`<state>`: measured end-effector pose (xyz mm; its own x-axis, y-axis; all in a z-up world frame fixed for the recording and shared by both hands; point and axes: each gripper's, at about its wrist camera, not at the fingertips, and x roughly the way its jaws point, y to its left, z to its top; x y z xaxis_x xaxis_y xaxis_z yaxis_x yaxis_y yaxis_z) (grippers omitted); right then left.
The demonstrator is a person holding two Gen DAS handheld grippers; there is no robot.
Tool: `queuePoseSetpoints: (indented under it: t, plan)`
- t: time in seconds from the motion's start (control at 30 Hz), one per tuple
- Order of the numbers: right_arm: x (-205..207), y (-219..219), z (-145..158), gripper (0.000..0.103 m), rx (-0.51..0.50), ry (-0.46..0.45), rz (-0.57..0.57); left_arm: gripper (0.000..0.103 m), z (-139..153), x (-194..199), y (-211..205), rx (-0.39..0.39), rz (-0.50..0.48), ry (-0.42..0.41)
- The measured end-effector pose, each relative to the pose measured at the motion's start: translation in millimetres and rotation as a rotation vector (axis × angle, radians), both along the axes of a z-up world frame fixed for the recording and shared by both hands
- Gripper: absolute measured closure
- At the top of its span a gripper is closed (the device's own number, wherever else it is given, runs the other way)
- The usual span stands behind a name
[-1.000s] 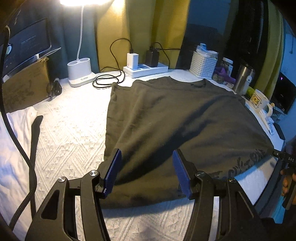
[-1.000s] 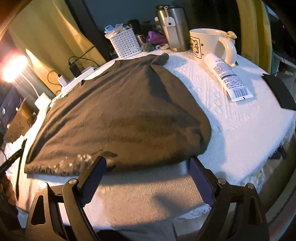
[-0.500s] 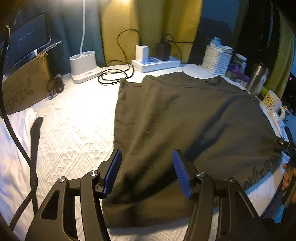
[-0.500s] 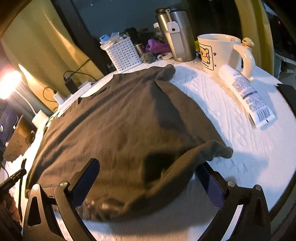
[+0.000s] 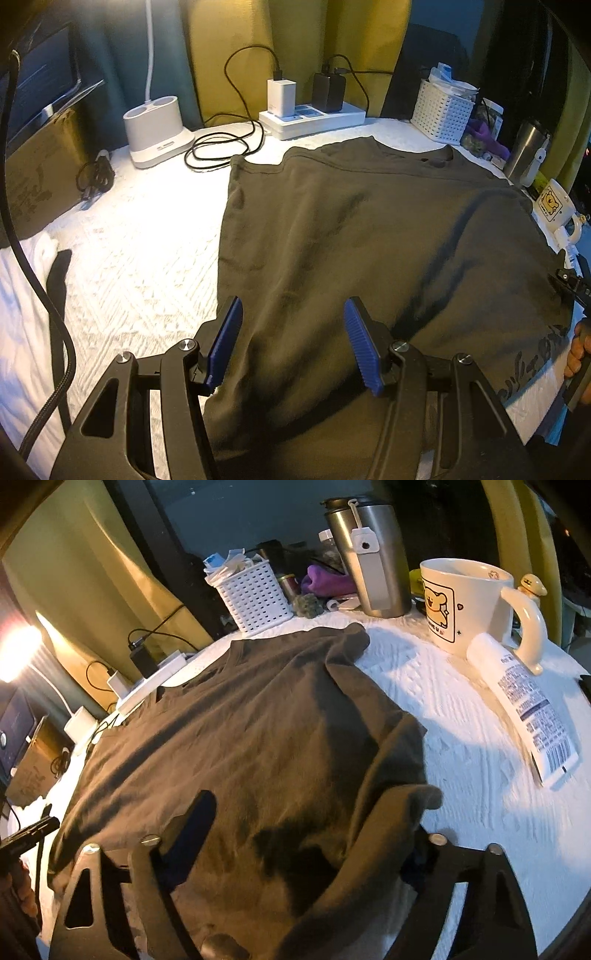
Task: Fold small clothes
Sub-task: 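Grasp the shirt's folded edge with the right gripper and lift it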
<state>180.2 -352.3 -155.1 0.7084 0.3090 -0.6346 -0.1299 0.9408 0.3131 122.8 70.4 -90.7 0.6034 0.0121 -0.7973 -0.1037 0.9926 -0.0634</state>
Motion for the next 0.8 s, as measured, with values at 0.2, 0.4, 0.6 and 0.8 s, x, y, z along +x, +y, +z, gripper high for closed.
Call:
queuePoseSetpoints:
  t: [0.2,0.4,0.6,0.8]
  plan:
    - [14,9,-1,0.067,-0.024,0.002,0.017,0.045,4,13,-3,0.000,-0.016,-0.002]
    - [28,11,-2,0.087,0.037,0.042,0.066,0.045,8,21,-1,-0.013,-0.016,-0.015]
    - [37,8,7,0.090,0.181,0.067,0.076,0.045,13,21,3,-0.027,-0.034,-0.044]
    - [35,36,45,0.090,0.142,-0.009,0.112,0.045,18,14,14,-0.045,-0.050,-0.082]
